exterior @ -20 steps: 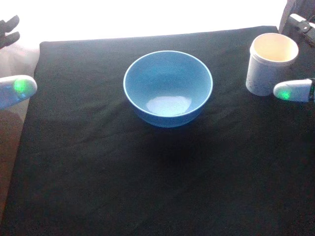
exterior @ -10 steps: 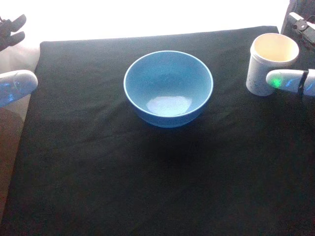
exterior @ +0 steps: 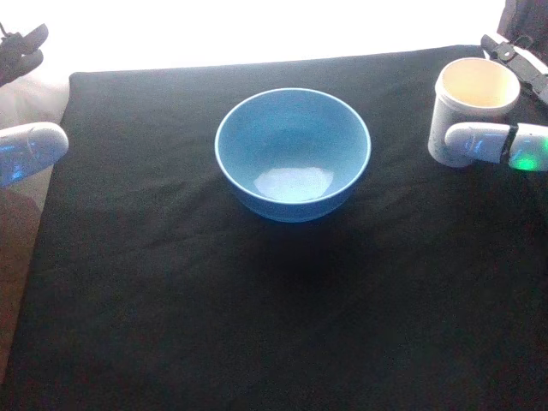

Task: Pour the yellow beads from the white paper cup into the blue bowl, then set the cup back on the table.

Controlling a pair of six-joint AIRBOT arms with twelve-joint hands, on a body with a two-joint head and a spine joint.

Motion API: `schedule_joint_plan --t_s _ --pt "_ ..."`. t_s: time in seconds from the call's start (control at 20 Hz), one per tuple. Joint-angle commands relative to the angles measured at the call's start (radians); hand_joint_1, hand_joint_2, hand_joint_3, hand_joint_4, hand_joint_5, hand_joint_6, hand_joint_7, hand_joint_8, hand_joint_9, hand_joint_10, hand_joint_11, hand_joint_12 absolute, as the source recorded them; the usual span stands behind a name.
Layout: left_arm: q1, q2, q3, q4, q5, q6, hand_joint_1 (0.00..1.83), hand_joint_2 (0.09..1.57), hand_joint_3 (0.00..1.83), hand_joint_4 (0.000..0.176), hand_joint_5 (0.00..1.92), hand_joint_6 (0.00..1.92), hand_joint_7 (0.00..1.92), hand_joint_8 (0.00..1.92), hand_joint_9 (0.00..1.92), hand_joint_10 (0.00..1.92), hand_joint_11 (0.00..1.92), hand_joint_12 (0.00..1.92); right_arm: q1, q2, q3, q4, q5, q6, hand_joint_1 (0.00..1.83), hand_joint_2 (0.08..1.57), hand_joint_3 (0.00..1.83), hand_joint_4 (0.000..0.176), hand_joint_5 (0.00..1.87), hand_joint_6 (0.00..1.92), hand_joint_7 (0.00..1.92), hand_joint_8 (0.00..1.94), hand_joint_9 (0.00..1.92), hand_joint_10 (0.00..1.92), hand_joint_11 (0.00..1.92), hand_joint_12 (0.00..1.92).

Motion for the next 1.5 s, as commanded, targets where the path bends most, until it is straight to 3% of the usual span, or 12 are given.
schedule_joint_plan --t_s 0.0,0.25,0.5,0.7,0.8,0.85,0.9,0.95,1.05,1.1,1.15,1.45 --pt "-0.010 0.008 0.006 -0.016 -0.109 0.000 0.23 0.93 0.00 0.110 0.06 0.01 0.19 0.00 0.15 0.00 0.01 0.06 0.017 0.001 0.012 0.009 0.116 0.011 0.64 0.56 0.00 0.106 0.00 0.00 0.00 0.00 0.00 0.00 0.00 0.00" --pt "-0.016 -0.001 0.013 -0.016 -0.100 0.000 0.34 0.90 0.00 0.100 0.09 0.01 0.23 0.01 0.13 0.00 0.03 0.07 0.032 -0.012 0.019 0.000 0.108 0.011 0.62 0.59 0.01 0.094 0.02 0.01 0.00 0.00 0.00 0.00 0.00 0.00" --pt "-0.019 -0.002 0.013 -0.015 -0.101 0.000 0.34 0.90 0.00 0.101 0.08 0.00 0.22 0.00 0.14 0.00 0.02 0.07 0.038 -0.022 0.024 -0.007 0.104 0.011 0.61 0.58 0.00 0.041 0.15 0.02 0.00 0.00 0.00 0.00 0.00 0.00" --pt "-0.019 -0.005 0.014 -0.015 -0.096 0.000 0.34 0.91 0.00 0.082 0.08 0.00 0.23 0.00 0.14 0.00 0.01 0.07 0.040 -0.023 0.025 -0.013 0.104 0.011 0.60 0.67 0.01 0.103 0.58 0.01 0.00 0.00 0.00 0.00 0.00 0.00" --pt "-0.019 -0.009 0.016 -0.015 -0.093 0.000 0.32 0.91 0.00 0.061 0.07 0.00 0.23 0.00 0.13 0.00 0.01 0.07 0.040 -0.023 0.025 -0.014 0.104 0.011 0.70 0.91 0.01 0.127 0.87 0.01 0.01 0.00 0.00 0.00 0.00 0.00" --pt "-0.019 -0.011 0.017 -0.015 -0.092 0.000 0.32 0.90 0.00 0.071 0.08 0.00 0.24 0.00 0.13 0.00 0.01 0.04 0.040 -0.023 0.025 -0.014 0.104 0.011 0.72 1.01 0.01 0.078 0.94 0.01 0.05 0.01 0.00 0.00 0.00 0.00" --pt "-0.019 -0.011 0.017 -0.015 -0.090 0.000 0.32 0.90 0.00 0.071 0.08 0.00 0.24 0.00 0.13 0.00 0.01 0.04 0.040 -0.022 0.025 -0.015 0.104 0.011 0.72 1.01 0.01 0.078 0.94 0.01 0.05 0.01 0.00 0.00 0.00 0.00" --pt "-0.019 -0.011 0.017 -0.015 -0.090 0.000 0.31 0.89 0.00 0.073 0.08 0.00 0.25 0.00 0.12 0.00 0.00 0.01 0.040 -0.022 0.025 -0.017 0.105 0.011 0.74 1.04 0.01 0.018 1.01 0.01 0.07 0.00 0.00 0.00 0.00 0.00" --pt "-0.018 -0.011 0.018 -0.016 -0.089 0.000 0.31 0.90 0.00 0.070 0.07 0.00 0.27 0.01 0.11 0.00 0.00 0.00 0.041 -0.022 0.026 -0.030 0.105 0.011 0.75 1.06 0.00 0.000 1.14 0.03 0.11 0.00 0.00 0.00 0.00 0.00" --pt "-0.018 -0.012 0.018 -0.016 -0.089 0.000 0.30 0.90 0.00 0.067 0.07 0.00 0.27 0.01 0.13 0.01 0.03 0.01 0.042 -0.022 0.026 -0.048 0.106 0.011 0.97 1.07 0.00 0.132 1.09 0.65 0.12 0.01 0.00 0.00 0.00 0.00" --pt "-0.018 -0.013 0.019 -0.016 -0.088 0.000 0.31 0.91 0.00 0.073 0.07 0.00 0.28 0.01 0.13 0.01 0.04 0.02 0.047 -0.022 0.025 -0.083 0.108 0.012 1.01 1.09 0.01 0.167 1.03 0.86 0.14 0.00 0.00 0.00 0.00 0.00" --pt "-0.018 -0.017 0.021 -0.016 -0.088 0.000 0.32 0.91 0.00 0.087 0.07 0.00 0.28 0.00 0.12 0.00 0.00 0.00 0.105 -0.007 0.007 -0.211 0.110 0.014 1.00 1.12 0.00 0.176 0.96 1.00 0.36 0.02 0.10 0.02 0.00 0.00"
